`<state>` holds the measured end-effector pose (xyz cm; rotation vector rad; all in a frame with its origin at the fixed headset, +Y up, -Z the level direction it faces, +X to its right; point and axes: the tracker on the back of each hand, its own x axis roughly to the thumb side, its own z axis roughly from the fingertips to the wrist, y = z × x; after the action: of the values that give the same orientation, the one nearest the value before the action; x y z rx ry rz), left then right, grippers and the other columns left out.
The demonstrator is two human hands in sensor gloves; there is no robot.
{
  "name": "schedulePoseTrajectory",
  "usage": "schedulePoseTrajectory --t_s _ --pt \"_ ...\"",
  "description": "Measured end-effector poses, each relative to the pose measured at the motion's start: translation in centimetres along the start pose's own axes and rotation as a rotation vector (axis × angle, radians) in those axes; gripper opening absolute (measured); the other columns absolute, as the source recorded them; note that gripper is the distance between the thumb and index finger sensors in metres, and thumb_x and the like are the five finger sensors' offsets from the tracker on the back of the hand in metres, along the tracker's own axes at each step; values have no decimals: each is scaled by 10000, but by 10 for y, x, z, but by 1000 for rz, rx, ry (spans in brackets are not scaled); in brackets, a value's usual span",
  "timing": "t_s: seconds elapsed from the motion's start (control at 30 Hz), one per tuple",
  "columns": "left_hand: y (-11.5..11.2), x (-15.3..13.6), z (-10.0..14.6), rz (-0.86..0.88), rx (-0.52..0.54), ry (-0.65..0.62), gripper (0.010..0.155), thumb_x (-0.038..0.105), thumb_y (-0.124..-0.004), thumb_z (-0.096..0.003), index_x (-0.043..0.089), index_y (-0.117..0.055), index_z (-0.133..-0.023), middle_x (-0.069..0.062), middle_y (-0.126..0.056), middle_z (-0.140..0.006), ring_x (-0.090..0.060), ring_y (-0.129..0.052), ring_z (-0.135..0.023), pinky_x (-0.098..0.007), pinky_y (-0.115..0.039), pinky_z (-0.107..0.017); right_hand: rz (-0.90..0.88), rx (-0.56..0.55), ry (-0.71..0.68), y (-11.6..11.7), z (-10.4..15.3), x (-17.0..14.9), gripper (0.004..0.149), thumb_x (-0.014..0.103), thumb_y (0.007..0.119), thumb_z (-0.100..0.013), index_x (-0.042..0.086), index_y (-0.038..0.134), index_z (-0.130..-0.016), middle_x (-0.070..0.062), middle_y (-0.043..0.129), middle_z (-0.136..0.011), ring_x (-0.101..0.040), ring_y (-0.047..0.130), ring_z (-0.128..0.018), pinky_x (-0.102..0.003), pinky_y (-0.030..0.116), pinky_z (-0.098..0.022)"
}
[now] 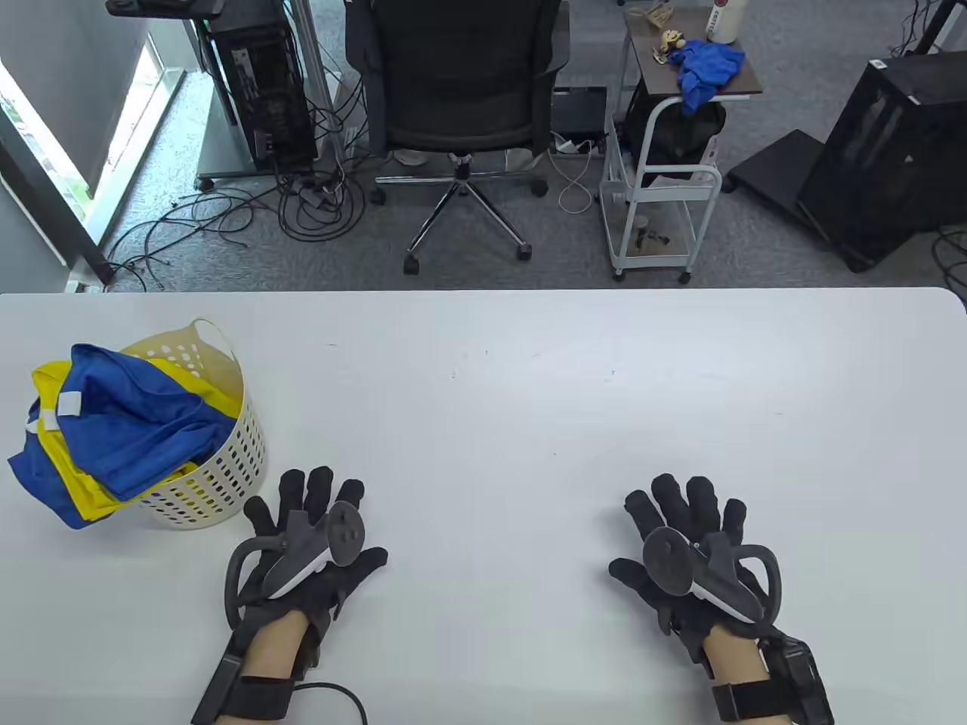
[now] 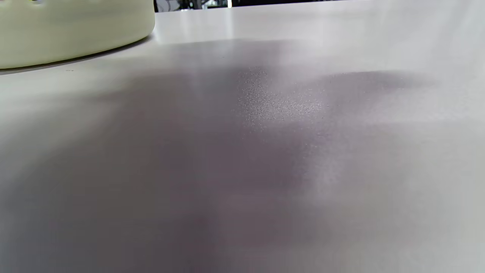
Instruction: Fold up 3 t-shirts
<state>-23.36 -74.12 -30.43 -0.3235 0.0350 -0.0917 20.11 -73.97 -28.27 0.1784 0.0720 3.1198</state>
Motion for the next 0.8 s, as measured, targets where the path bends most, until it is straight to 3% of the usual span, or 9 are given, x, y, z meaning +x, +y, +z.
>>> schedulePoseTrajectory --t_s 0.27,0.37,0.57,0.7,0.8 --pt "1 0 1 5 -11 -3 949 797 -442 -310 436 43 -1042 -6 85 -1147 -339 85 -1076 -737 -66 -752 -19 -11 -8 -2 1 1 834 710 579 -338 385 202 -1007 -14 80 -1150 -473 106 -1075 -777 157 -718" --pt "-1 0 -2 12 -26 -14 954 795 -444 -312 426 45 -1043 -2 80 -1146 -302 99 -1069 -687 -36 -759 -48 -21 -15 -3 0 0 830 699 590 -342 375 226 -1013 -8 103 -1155 -446 140 -1091 -747 194 -747" --pt "0 1 -1 13 -21 -22 1002 783 -445 -312 311 10 -1069 -10 38 -1149 -290 66 -1063 -585 -71 -796 -68 -16 -17 -2 0 2 811 663 625 -359 294 333 -1020 -15 283 -1149 -360 428 -1070 -611 431 -784" --pt "15 3 7 47 45 -31 965 765 -468 -326 320 -75 -1087 0 -42 -1168 -276 -6 -1083 -556 -134 -818 -97 -19 -30 -4 -1 5 736 633 647 -376 293 450 -998 -8 465 -1110 -320 599 -996 -574 510 -760" --pt "49 -6 16 27 137 21 946 757 -510 -336 344 -139 -1103 13 -131 -1187 -266 -89 -1112 -553 -191 -836 -110 -19 -36 -5 0 5 700 624 652 -383 306 489 -985 6 529 -1083 -315 637 -968 -581 522 -748"
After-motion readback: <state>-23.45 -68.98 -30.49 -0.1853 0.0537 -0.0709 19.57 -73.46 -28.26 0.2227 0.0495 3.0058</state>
